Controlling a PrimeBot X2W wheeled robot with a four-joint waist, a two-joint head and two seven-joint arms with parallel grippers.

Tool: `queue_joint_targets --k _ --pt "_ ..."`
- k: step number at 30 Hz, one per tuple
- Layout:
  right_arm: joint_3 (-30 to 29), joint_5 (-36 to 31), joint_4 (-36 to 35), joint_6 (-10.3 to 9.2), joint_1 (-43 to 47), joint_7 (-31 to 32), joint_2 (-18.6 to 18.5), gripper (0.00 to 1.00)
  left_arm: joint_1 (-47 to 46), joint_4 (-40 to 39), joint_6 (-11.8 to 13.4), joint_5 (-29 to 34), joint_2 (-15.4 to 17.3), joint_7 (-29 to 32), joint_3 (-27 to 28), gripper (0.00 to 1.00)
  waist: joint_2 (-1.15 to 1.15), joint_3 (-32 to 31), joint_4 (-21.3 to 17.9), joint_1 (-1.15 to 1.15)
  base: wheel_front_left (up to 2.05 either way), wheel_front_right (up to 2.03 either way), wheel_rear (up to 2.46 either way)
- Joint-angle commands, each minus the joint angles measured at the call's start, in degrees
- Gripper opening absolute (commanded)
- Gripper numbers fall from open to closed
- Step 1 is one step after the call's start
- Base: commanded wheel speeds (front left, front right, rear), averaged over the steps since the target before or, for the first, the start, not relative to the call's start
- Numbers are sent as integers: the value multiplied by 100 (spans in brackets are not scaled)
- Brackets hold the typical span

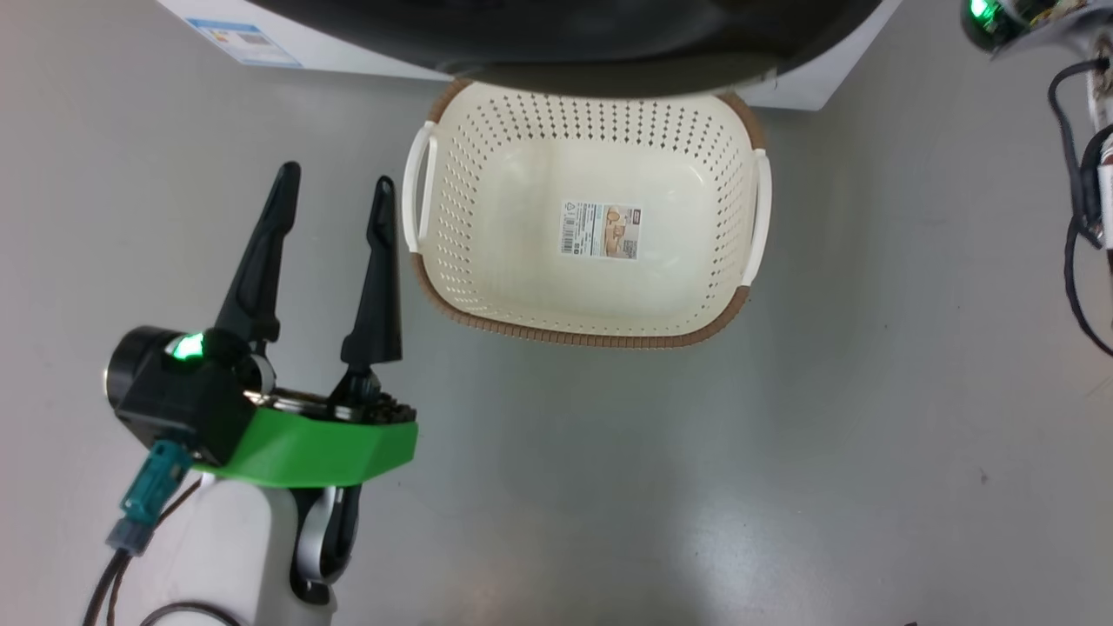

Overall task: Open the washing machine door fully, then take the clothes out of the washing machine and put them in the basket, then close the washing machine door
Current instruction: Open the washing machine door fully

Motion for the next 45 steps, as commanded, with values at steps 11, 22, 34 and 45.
queue_joint_targets --k 11,22,34,45 --pt "286 -206 -272 32 580 276 189 0 401 -35 43 -30 129 -27 318 100 0 -442 -25 0 0 0 0" --pt "526 -301 -265 32 1049 382 373 0 637 67 38 -33 129 -27 457 100 0 -842 -89 0 0 0 0" --pt "636 -370 -227 32 1321 347 530 0 738 165 13 -19 129 -27 506 100 0 -1037 -121 0 0 0 0" --pt "993 -1951 -3 32 1311 -1757 398 100 623 224 -36 -15 129 -27 455 100 0 -1001 -316 0 0 0 0"
